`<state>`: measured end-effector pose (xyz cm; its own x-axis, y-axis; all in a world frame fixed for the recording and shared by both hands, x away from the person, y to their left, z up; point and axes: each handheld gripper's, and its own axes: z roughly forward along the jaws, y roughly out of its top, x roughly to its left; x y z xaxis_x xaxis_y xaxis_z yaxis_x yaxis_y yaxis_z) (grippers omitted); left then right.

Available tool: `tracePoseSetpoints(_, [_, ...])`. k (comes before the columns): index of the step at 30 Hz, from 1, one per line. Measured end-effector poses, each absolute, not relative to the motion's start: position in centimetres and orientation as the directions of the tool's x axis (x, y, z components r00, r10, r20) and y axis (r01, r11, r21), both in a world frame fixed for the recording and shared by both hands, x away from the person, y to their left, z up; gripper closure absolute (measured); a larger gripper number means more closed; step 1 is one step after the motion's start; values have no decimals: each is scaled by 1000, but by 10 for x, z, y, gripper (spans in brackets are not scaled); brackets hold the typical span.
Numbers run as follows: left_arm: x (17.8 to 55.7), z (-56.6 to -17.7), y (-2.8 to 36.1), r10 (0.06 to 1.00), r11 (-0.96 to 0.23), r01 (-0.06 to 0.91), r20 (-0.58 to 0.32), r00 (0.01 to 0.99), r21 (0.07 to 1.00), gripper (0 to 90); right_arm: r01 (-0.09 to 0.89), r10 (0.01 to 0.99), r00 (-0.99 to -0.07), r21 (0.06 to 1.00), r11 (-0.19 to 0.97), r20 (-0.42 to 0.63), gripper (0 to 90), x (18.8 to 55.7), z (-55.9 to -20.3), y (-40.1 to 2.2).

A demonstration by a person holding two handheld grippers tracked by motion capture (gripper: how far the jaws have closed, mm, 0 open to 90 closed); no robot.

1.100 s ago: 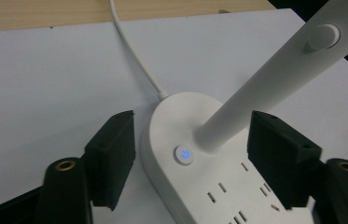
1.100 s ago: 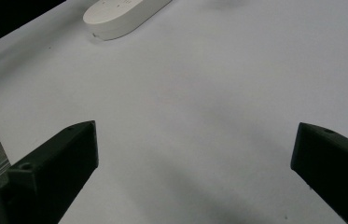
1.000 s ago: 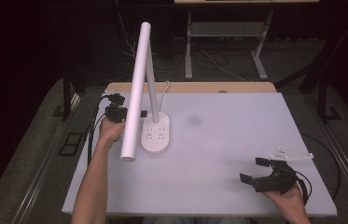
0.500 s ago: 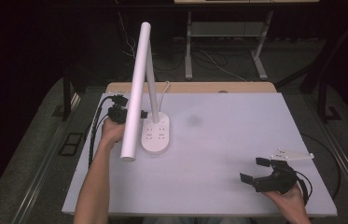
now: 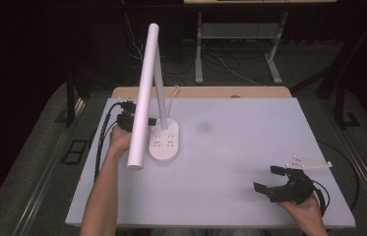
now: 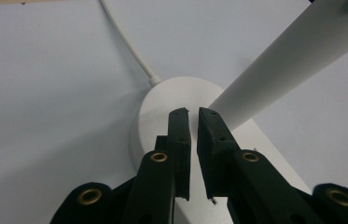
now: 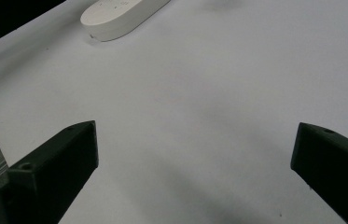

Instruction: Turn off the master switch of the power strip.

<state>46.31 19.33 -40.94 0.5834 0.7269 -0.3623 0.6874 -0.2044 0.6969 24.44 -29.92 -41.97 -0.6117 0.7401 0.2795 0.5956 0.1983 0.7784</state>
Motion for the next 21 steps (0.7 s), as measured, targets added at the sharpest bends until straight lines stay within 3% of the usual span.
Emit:
tracePoseSetpoints(6, [464, -414, 189, 724, -214, 699, -370, 582, 682, 898, 596, 741, -610, 779, 198, 279, 0, 244, -420, -299])
tracePoseSetpoints(21, [465, -422, 182, 749, -220, 712, -353, 561, 667, 900, 592, 744, -608, 783, 190, 278, 0, 244, -420, -300])
